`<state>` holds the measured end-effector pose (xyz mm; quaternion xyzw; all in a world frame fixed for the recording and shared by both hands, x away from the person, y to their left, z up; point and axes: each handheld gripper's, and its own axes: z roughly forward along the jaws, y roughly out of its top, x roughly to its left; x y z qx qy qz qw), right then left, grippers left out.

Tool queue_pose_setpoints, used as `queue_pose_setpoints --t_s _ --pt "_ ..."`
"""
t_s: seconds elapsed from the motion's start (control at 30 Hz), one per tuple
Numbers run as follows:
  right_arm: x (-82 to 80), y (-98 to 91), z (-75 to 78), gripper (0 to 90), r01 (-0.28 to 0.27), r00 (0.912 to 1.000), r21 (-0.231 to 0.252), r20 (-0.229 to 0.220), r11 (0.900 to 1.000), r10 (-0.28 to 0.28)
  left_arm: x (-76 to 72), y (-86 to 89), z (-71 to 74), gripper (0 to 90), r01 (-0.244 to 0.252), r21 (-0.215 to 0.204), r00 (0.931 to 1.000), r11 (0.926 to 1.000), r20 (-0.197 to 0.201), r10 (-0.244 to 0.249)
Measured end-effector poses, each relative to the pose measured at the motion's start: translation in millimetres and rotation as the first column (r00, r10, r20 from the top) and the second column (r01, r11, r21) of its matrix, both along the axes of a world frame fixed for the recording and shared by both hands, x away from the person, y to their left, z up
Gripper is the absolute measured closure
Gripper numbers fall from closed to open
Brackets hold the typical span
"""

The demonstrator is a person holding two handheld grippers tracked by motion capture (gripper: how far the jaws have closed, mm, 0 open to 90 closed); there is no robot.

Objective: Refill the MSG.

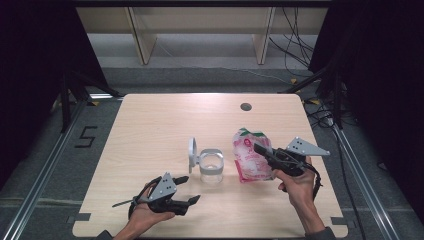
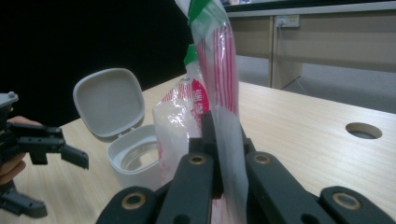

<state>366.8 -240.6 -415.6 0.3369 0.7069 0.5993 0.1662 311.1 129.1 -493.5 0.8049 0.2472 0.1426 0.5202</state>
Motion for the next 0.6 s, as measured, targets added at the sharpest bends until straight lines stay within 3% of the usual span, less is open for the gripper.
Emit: queue_pose_setpoints --t_s 0.1,0.2,0.23,0.3,0.37,0.4,0.43,0.47,0.5,0.6 --pt "-1.3 -0.9 2.5 90.0 -0.007 1.0000 0.003 0.002 1.0000 0.007 -1.4 -2.3 0.3 27.0 0.005 -0.006 1.0000 1.0000 0.009 -0.005" --pt "-1.5 0.0 6.0 90.0 -0.013 0.9991 0.004 0.040 0.9999 0.013 -2.0 -3.1 0.1 27.0 0.000 -0.020 1.0000 0.9998 0.005 0.000" --pt "-3.0 1.5 7.0 90.0 -0.012 0.9994 0.025 0.033 0.9996 0.011 -2.6 -2.8 0.5 26.9 -0.008 -0.014 0.9999 0.9999 0.007 0.008" --pt "-3.2 -0.7 10.5 90.0 -0.017 0.9989 0.001 0.044 0.9999 0.017 -3.1 -3.5 0.4 26.9 -0.012 -0.027 0.9999 0.9996 0.006 0.012" --pt "-4.6 -0.6 12.4 90.0 -0.012 0.9991 0.011 0.040 0.9999 0.012 -3.2 -3.7 0.7 26.9 -0.016 -0.030 0.9998 0.9994 0.006 0.017" --pt "-3.6 -1.6 12.9 90.0 -0.014 0.9975 -0.002 0.069 0.9999 0.015 -3.5 -4.3 0.7 27.0 -0.019 -0.038 0.9998 0.9991 0.001 0.019" --pt "-5.1 0.1 13.6 90.0 -0.024 0.9986 0.012 0.047 0.9996 0.023 -3.4 -4.7 0.7 27.0 -0.018 -0.037 0.9998 0.9992 0.003 0.018" --pt "-5.3 0.5 14.1 90.0 -0.019 0.9980 0.013 0.061 0.9997 0.018 -3.8 -5.7 0.5 26.9 -0.015 -0.039 0.9999 0.9991 0.001 0.015" --pt "-7.0 1.8 15.3 90.0 -0.023 0.9987 0.021 0.045 0.9995 0.022 -4.2 -6.5 0.4 27.0 -0.016 -0.037 0.9998 0.9992 0.008 0.016" --pt "-6.8 2.3 18.1 90.0 -0.025 0.9961 0.005 0.085 0.9997 0.025 -5.8 -9.6 -0.9 27.0 -0.011 -0.048 0.9999 0.9988 0.005 0.012"
